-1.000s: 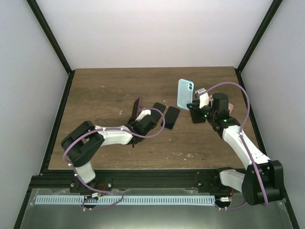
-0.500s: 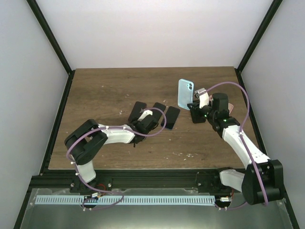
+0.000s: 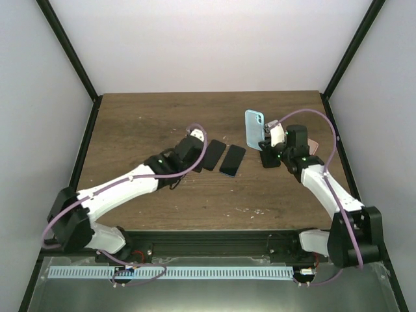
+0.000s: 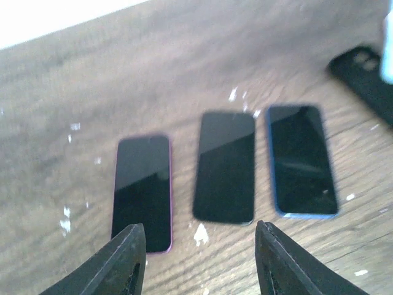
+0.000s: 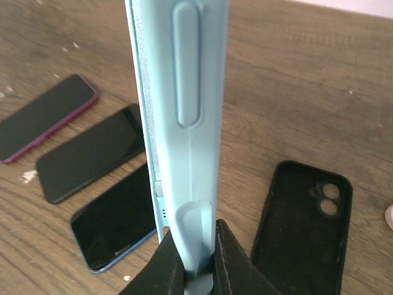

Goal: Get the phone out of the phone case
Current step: Place the phone at the center of the board, then place the phone case at the center of the board.

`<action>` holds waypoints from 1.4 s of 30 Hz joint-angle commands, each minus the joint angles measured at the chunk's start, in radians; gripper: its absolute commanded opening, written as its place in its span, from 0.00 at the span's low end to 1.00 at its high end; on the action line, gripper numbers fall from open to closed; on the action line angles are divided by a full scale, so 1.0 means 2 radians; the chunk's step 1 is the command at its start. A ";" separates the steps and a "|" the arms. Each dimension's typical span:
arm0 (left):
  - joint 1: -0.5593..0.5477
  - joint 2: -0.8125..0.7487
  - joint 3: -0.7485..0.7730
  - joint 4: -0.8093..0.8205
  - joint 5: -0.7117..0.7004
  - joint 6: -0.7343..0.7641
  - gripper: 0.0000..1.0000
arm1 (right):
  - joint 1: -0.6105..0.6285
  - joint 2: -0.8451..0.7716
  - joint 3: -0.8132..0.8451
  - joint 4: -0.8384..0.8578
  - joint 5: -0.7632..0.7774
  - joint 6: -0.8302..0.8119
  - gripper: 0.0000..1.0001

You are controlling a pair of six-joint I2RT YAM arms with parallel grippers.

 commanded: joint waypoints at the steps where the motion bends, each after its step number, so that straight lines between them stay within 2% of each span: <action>1: 0.004 -0.032 0.073 -0.111 0.039 0.053 0.50 | 0.001 0.046 0.055 -0.057 0.045 -0.043 0.01; 4: 0.011 -0.041 0.109 -0.137 0.015 0.113 0.52 | 0.000 0.082 0.064 -0.075 0.066 -0.053 0.01; 6: 0.025 -0.069 0.094 -0.109 -0.025 0.117 0.57 | 0.000 0.104 0.070 -0.086 0.076 -0.056 0.01; 13: 0.126 -0.143 -0.004 -0.023 0.073 0.084 0.58 | 0.001 0.179 0.094 -0.109 0.122 -0.061 0.01; 20: 0.128 -0.145 -0.012 -0.023 0.063 0.090 0.57 | -0.014 0.216 0.109 -0.074 0.219 -0.049 0.01; 26: 0.128 -0.159 -0.021 -0.015 0.067 0.094 0.57 | -0.051 0.236 0.140 -0.084 0.234 -0.056 0.01; 29: 0.129 -0.161 -0.021 -0.015 0.068 0.094 0.57 | -0.058 0.229 0.144 -0.094 0.217 -0.063 0.01; 31: 0.129 -0.163 -0.023 -0.015 0.067 0.094 0.57 | -0.058 0.211 0.143 -0.110 0.163 -0.074 0.01; 33: 0.128 -0.165 -0.025 -0.013 0.065 0.095 0.57 | -0.058 0.189 0.140 -0.135 0.079 -0.096 0.01; 37: 0.128 -0.164 -0.026 -0.012 0.067 0.096 0.57 | -0.058 0.178 0.162 -0.216 -0.017 -0.130 0.01; 39: 0.129 -0.164 -0.026 -0.012 0.069 0.098 0.57 | -0.058 0.189 0.184 -0.270 -0.026 -0.150 0.01; 42: 0.128 -0.165 -0.026 -0.012 0.071 0.100 0.57 | -0.058 0.216 0.203 -0.326 0.019 -0.161 0.01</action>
